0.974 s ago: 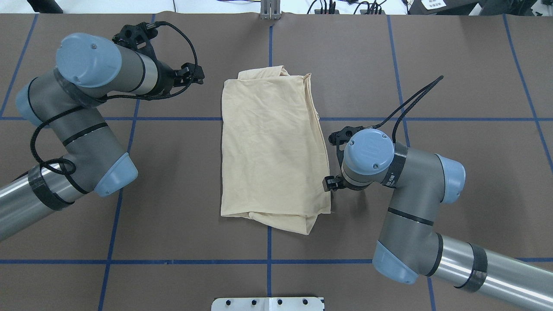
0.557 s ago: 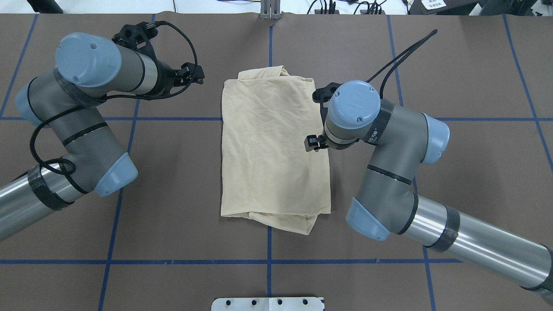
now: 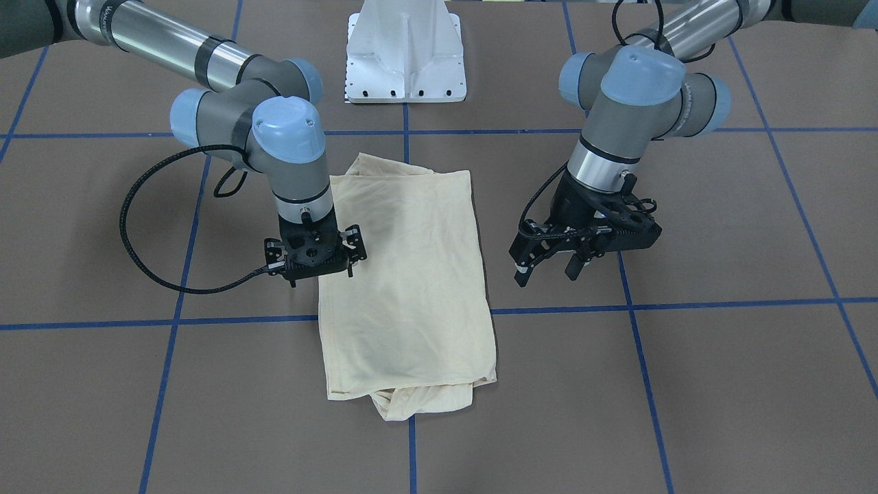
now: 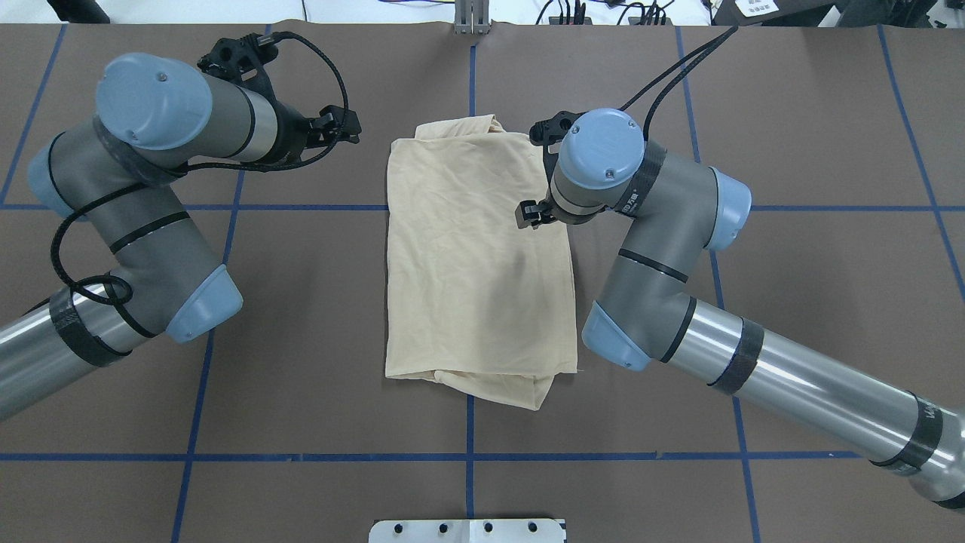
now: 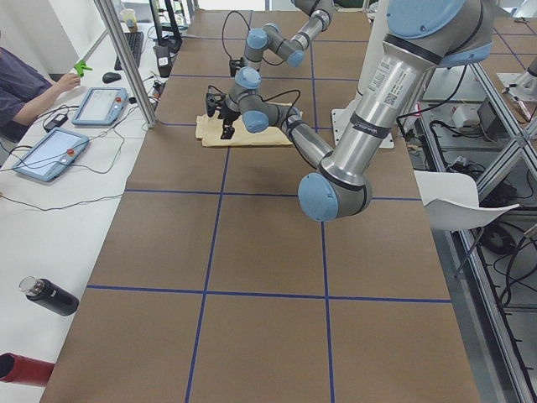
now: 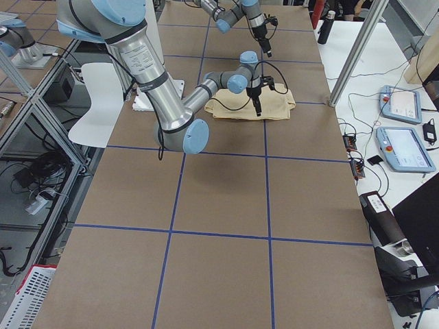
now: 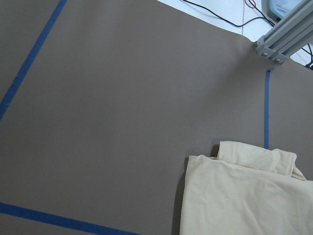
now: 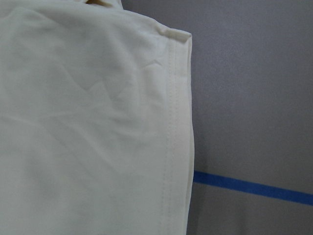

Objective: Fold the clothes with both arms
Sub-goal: 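Raise the right gripper toward the shirt's far corner while the left gripper lowers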

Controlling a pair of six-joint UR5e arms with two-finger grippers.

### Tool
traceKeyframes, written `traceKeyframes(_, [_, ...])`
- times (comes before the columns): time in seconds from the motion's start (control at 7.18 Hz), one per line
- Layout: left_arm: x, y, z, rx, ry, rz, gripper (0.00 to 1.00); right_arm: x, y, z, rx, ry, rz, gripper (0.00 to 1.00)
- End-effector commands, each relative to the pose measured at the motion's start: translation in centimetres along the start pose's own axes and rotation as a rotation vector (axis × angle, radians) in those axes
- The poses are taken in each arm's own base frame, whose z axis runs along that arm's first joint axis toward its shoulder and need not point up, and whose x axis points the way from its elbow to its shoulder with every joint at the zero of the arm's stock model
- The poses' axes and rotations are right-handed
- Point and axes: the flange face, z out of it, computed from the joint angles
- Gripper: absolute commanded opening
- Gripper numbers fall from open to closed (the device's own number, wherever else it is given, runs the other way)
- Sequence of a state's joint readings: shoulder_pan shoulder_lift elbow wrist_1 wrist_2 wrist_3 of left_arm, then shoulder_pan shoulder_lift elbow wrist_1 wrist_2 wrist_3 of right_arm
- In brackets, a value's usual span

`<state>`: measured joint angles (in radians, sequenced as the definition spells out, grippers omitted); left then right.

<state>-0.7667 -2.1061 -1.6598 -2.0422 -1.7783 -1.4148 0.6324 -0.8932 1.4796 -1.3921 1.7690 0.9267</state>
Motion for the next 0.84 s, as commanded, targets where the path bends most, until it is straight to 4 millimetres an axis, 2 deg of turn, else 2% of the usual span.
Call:
traceKeyframes(0.0, [0.1, 2.9, 0.9, -0.055, 0.015, 0.02, 1.0, 0.4, -0.2, -0.5, -0.067, -0.09, 0.035, 1.0])
traceKeyframes(0.14, [-0.3, 5.2, 1.3, -0.102, 0.044, -0.02, 1.0, 0.3, 0.3, -1.4, -0.09, -0.121, 0.077, 1.0])
traceKeyframes(0.28, [-1.1, 7.2, 0.7, -0.173, 0.12, -0.127, 1.0, 0.5, 1.6, -3.1, -0.123, -0.171, 0.121, 1.0])
traceKeyframes(0.42, [-1.8, 11.4, 0.8, -0.244, 0.161, -0.177, 1.0, 0.6, 2.5, -5.4, -0.139, -0.217, 0.179, 1.0])
traceKeyframes(0.7, [-1.4, 17.8, 0.8, -0.301, 0.158, -0.222, 0.99, 1.0, 3.7, -8.4, -0.125, -0.265, 0.267, 1.0])
